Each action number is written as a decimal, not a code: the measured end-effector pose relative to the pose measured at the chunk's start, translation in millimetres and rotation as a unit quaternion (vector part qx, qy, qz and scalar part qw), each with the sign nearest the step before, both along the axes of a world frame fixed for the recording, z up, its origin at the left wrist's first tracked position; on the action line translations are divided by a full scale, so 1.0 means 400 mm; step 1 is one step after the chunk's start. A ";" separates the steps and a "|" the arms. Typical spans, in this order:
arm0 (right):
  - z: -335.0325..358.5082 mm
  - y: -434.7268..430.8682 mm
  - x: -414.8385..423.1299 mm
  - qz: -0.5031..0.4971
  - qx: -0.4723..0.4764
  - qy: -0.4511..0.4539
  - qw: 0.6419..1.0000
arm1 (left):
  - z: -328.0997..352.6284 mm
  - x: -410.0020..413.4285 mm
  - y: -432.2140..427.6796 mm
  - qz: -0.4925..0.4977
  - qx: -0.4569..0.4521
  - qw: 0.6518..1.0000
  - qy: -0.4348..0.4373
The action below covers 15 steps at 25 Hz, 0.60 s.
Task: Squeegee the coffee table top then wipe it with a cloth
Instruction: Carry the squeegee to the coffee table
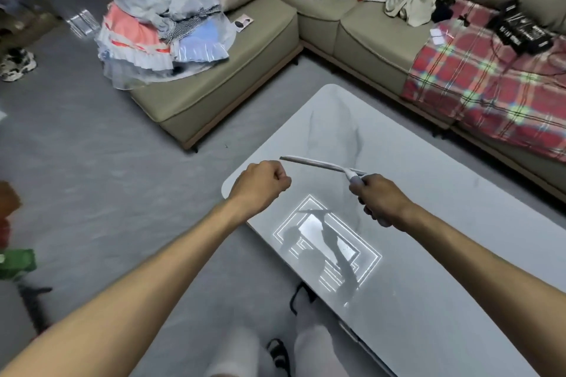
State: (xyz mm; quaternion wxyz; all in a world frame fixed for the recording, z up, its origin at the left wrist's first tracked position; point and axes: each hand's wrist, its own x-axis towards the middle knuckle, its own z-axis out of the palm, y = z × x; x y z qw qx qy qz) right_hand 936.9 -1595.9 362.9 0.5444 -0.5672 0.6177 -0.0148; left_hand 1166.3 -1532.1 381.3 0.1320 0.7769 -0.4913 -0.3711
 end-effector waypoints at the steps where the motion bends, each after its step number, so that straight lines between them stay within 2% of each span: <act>1: -0.029 -0.052 0.017 -0.014 0.006 -0.004 1.000 | -0.038 0.028 -0.049 -0.001 0.016 1.000 0.001; 4: -0.115 -0.184 0.050 -0.053 0.018 0.013 0.998 | -0.164 0.087 -0.196 0.012 0.038 0.999 0.000; 8: -0.301 -0.318 0.079 -0.020 0.042 0.074 0.996 | -0.422 0.131 -0.386 0.020 0.044 0.999 0.004; 11: -0.491 -0.393 0.114 0.027 -0.028 0.142 0.989 | -0.686 0.168 -0.507 -0.068 0.116 0.989 -0.057; 15: -0.646 -0.616 0.203 -0.001 -0.114 0.153 0.982 | -0.914 0.216 -0.666 -0.152 0.090 0.974 -0.145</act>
